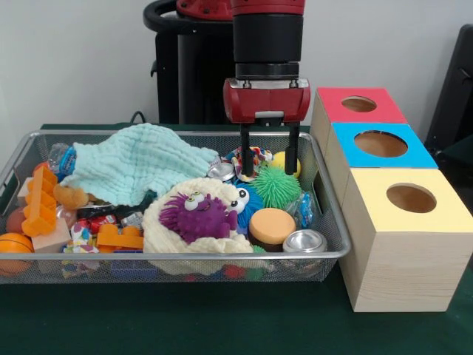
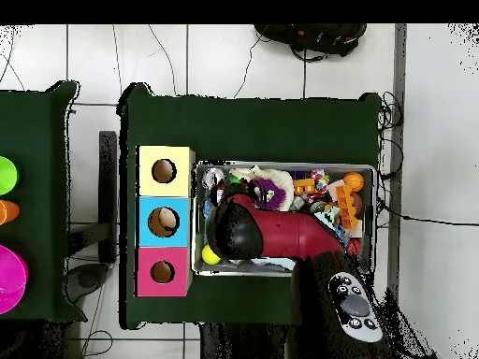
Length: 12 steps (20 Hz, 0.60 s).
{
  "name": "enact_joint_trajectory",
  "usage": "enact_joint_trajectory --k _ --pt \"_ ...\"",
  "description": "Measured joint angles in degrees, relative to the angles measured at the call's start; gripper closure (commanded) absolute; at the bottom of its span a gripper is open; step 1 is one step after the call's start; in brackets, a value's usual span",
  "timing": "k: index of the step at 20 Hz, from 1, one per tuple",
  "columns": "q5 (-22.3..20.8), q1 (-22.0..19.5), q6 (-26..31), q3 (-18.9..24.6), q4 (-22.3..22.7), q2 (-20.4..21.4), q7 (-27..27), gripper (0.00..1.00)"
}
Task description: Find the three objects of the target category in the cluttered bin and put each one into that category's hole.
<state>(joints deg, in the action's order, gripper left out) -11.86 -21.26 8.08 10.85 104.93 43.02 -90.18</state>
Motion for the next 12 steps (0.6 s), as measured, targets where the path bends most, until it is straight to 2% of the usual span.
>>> enact_joint_trajectory --k 12 --pt "-0.91 0.82 -4.14 -1.65 0.36 0.02 0.00 0.00"
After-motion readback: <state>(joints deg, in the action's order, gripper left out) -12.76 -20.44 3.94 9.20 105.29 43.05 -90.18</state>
